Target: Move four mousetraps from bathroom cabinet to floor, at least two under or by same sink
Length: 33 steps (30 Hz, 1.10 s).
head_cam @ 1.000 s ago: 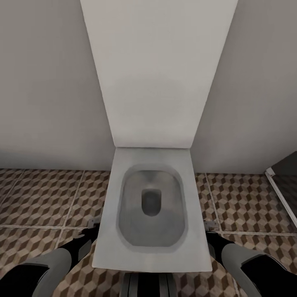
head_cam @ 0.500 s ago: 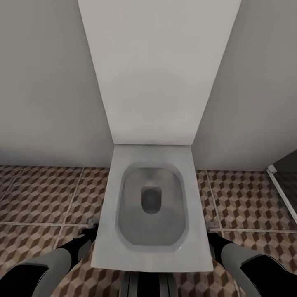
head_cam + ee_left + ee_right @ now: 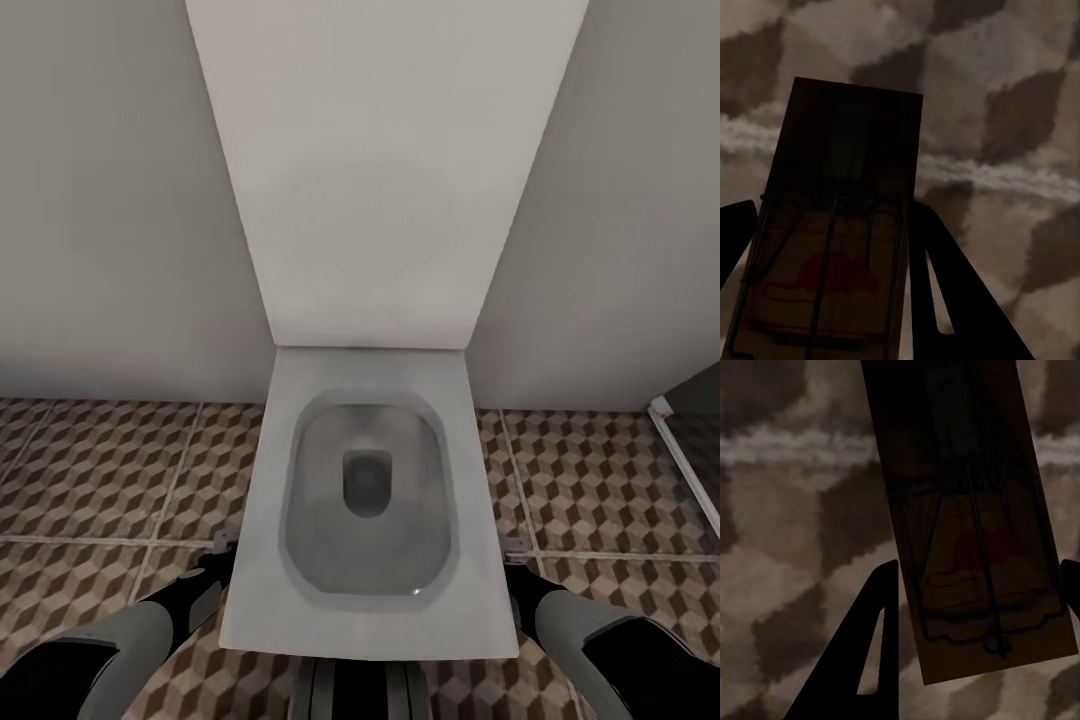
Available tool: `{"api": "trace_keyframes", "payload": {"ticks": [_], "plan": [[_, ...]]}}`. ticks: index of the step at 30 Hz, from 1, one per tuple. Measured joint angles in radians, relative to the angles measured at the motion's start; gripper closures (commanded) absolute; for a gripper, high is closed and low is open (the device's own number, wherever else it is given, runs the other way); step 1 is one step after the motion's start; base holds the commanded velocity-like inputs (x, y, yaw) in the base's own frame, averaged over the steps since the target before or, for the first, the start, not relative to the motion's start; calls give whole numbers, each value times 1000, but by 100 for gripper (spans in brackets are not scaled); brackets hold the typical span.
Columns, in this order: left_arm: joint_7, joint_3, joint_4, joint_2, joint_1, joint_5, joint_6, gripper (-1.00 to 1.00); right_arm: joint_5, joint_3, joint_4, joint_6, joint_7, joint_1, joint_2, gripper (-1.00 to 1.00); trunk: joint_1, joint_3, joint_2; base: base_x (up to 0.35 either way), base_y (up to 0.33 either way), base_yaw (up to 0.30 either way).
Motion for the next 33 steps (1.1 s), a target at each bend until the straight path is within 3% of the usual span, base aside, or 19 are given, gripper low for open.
{"api": "trace_keyframes", "payload": {"ticks": [3, 15, 33], "plan": [[0, 0, 0, 0, 0, 0, 0, 100, 0, 0, 0, 1, 0, 0, 0, 100, 0, 0, 0, 0, 0, 0], [0, 0, 0, 0, 0, 0, 0, 100, 1, 1, -1, 2, 0, 0, 1, 100, 5, -46, -3, 0, 0, 0], [3, 1, 0, 0, 0, 1, -2, 100, -1, 1, -1, 2, 1, 0, -1, 100, 5, -46, -3, 0, 0, 0]]}}
